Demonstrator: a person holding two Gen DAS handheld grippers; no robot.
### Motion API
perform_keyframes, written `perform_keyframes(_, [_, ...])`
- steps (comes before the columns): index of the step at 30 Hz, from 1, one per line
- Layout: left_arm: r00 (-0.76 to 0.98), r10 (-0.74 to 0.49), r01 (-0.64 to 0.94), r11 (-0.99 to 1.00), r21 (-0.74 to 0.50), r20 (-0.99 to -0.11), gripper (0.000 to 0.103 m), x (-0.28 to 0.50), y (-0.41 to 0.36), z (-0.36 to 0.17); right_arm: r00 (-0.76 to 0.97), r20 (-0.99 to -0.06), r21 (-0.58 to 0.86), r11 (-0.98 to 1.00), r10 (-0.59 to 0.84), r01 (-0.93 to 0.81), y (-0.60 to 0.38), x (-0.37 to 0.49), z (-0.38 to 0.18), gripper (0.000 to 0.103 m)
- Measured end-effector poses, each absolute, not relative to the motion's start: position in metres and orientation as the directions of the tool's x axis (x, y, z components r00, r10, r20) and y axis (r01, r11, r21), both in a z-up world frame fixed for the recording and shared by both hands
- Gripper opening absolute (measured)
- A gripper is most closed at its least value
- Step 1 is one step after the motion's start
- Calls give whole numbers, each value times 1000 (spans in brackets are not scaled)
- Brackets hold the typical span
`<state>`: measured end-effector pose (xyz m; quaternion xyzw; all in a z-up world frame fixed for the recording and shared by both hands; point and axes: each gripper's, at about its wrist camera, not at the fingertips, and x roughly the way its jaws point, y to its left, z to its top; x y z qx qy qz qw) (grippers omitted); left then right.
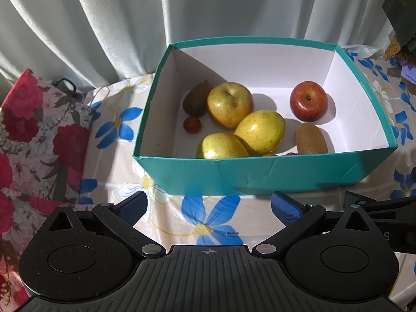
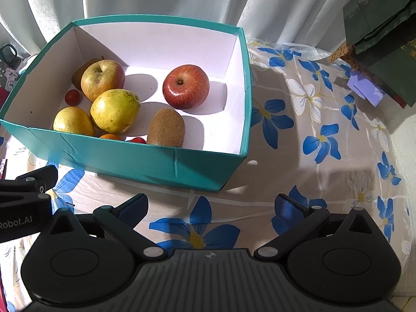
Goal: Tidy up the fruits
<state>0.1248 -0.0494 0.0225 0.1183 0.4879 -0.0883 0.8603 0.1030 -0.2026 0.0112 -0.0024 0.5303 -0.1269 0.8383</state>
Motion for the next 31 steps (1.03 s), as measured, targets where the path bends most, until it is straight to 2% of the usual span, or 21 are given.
perform_keyframes(19, [523,-34,253,960,117,-852,103,124,-47,26,419,-881,-141,967,-220,210,-201,102,16,103])
perform_keyframes(31, [574,-5,252,953,171,-819,103,118,-48,29,426,-879,-136,969,-215,207,-199,100,17,103])
